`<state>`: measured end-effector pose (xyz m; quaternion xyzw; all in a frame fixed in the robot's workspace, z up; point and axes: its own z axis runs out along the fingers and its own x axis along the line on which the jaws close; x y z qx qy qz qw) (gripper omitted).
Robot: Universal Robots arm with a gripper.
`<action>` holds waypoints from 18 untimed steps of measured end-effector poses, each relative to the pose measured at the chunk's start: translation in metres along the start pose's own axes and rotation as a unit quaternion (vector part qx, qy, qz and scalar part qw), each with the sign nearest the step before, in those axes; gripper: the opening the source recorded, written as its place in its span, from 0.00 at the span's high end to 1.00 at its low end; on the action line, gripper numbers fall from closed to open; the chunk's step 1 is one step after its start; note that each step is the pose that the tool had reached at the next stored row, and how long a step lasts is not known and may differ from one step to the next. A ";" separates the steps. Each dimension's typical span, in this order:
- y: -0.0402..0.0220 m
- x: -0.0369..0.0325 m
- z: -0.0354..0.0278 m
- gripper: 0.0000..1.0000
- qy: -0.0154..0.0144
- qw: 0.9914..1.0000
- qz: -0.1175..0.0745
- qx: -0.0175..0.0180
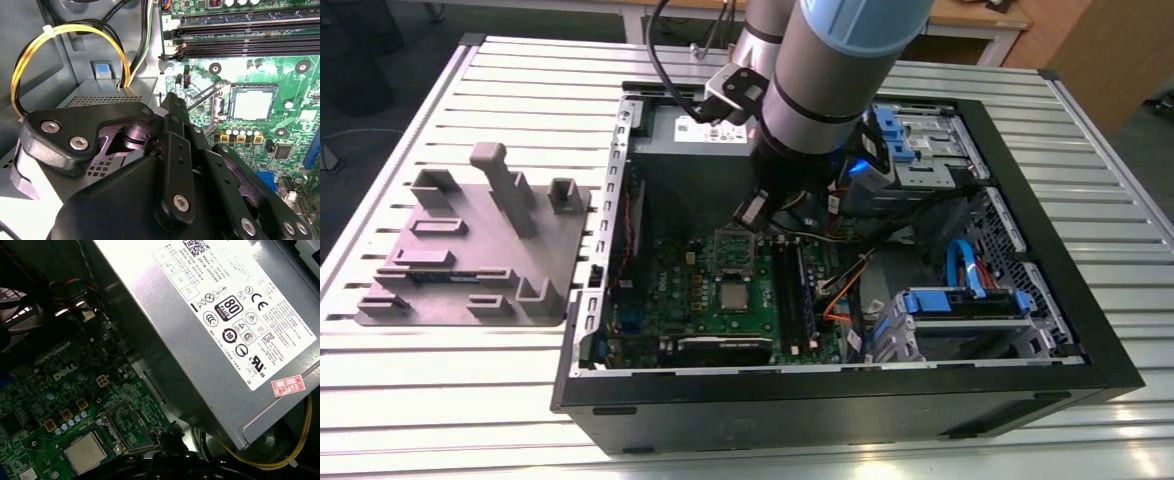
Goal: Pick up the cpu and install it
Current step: 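Close the cpu cover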
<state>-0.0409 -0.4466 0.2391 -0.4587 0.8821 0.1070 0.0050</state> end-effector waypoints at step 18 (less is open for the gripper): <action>0.0006 0.0017 -0.0014 0.90 0.001 1.000 -0.004 0.000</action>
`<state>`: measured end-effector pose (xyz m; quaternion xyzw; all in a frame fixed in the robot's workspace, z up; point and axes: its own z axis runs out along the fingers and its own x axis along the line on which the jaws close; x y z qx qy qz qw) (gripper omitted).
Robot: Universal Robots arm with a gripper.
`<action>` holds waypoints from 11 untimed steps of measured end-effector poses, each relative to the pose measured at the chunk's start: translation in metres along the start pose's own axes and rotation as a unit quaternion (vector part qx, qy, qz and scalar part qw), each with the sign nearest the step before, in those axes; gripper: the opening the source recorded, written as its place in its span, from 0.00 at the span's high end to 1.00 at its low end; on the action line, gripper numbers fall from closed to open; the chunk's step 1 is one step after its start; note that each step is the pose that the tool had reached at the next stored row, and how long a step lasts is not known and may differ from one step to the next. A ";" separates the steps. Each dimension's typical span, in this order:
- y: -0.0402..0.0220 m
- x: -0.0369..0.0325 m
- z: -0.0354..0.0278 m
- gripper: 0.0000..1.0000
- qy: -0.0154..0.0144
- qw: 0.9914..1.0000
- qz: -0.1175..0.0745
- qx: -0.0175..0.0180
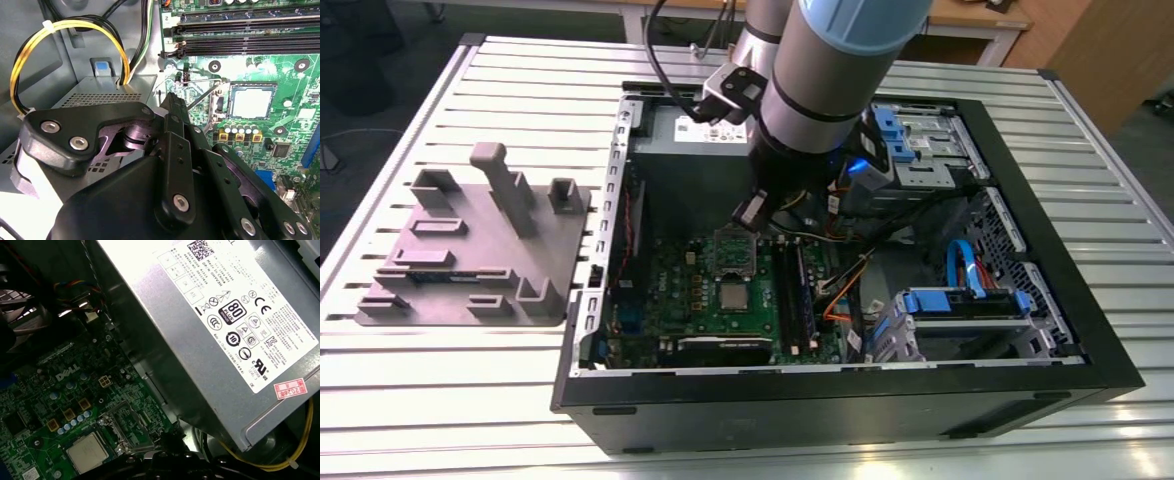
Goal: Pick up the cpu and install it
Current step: 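Close the cpu cover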
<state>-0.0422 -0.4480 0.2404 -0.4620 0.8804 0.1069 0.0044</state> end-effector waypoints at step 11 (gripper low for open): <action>-0.0046 0.0094 -0.0017 0.90 0.000 1.000 -0.001 0.000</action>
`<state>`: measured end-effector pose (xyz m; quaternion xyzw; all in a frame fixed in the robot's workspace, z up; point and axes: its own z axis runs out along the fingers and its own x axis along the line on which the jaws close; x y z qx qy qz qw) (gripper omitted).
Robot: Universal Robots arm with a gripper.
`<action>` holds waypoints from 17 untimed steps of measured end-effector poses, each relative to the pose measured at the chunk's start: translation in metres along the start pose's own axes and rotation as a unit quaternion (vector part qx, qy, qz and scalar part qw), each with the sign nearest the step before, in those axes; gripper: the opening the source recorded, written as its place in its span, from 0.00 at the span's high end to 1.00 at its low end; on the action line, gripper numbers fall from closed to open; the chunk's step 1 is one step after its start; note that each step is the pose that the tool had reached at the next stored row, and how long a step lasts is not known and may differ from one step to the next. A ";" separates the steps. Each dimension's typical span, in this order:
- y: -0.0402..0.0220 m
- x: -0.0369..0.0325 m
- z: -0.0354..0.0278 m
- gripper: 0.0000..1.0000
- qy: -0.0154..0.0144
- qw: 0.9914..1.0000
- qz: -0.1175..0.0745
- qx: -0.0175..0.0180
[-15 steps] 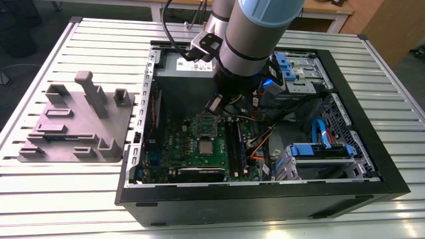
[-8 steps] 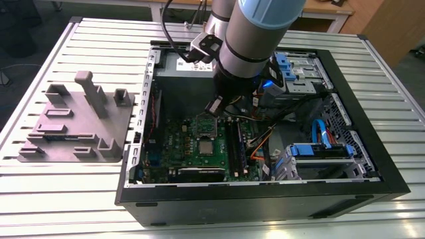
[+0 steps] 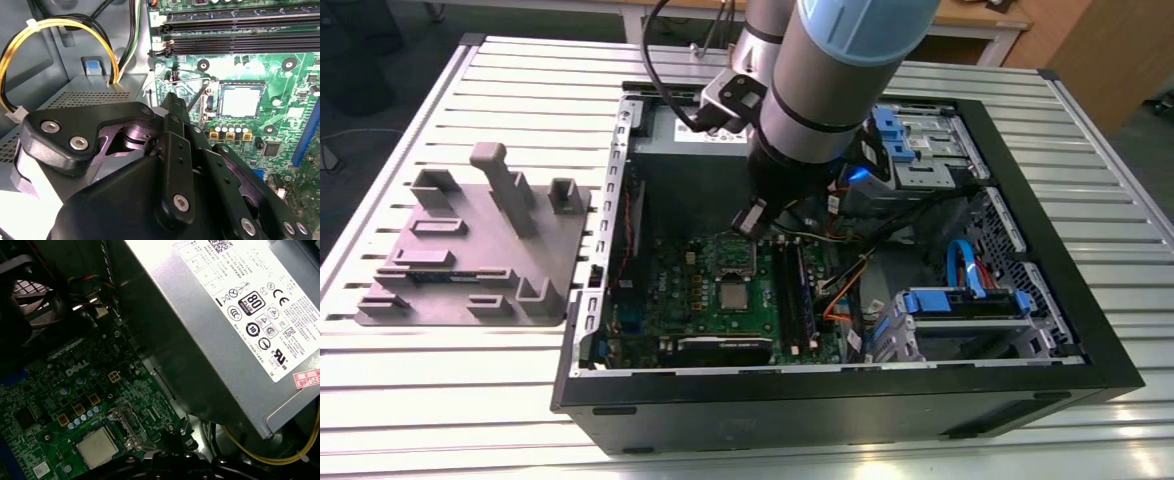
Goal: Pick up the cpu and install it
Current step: 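Close the cpu cover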
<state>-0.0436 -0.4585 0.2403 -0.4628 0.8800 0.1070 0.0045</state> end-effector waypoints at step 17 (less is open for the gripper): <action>-0.0050 0.0089 -0.0019 0.90 0.000 1.000 0.000 0.000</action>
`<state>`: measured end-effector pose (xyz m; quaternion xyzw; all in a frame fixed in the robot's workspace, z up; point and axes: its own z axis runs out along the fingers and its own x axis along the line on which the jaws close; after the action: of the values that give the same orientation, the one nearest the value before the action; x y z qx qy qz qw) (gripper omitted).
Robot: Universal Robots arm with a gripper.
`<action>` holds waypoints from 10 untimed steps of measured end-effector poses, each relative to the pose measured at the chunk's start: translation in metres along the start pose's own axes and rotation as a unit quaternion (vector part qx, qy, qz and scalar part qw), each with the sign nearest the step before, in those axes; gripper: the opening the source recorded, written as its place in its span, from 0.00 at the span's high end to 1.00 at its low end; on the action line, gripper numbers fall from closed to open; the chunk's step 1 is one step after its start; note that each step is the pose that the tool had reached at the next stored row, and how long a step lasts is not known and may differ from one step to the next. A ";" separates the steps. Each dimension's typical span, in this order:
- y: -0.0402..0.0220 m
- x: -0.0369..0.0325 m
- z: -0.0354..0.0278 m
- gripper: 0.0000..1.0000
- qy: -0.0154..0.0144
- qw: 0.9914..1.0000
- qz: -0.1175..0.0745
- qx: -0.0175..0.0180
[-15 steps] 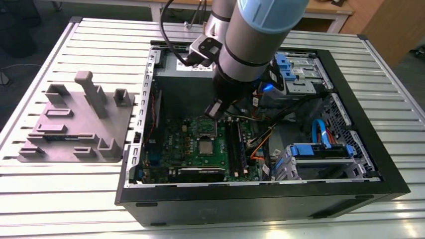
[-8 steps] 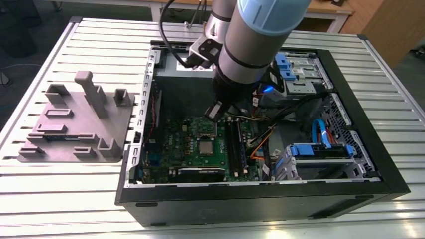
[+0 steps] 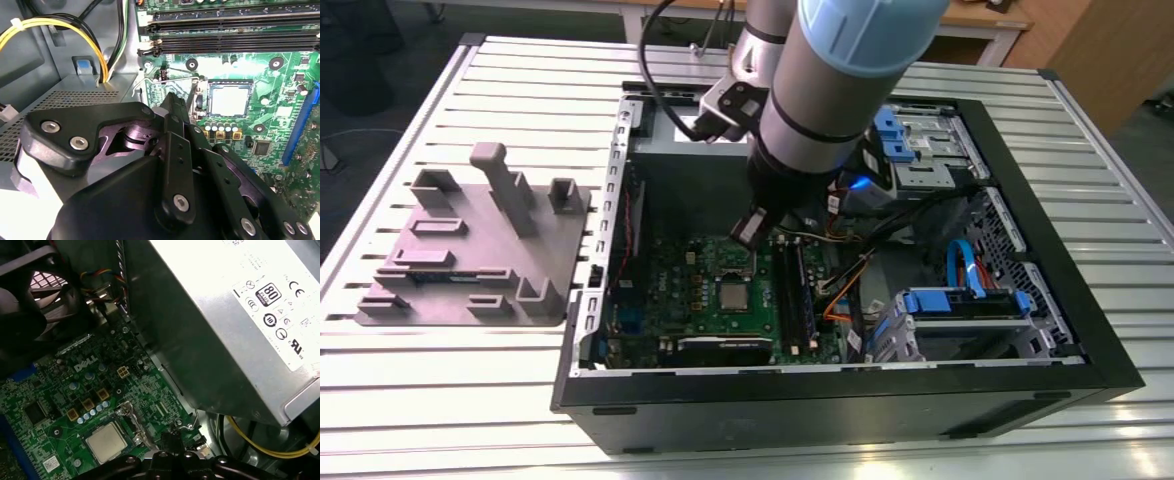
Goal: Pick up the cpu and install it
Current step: 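Close the cpu cover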
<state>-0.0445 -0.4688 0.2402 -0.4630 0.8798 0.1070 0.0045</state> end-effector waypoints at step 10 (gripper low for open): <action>-0.0037 0.0060 -0.0014 0.90 0.000 1.000 0.000 0.000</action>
<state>-0.0448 -0.4761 0.2403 -0.4632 0.8798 0.1070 0.0044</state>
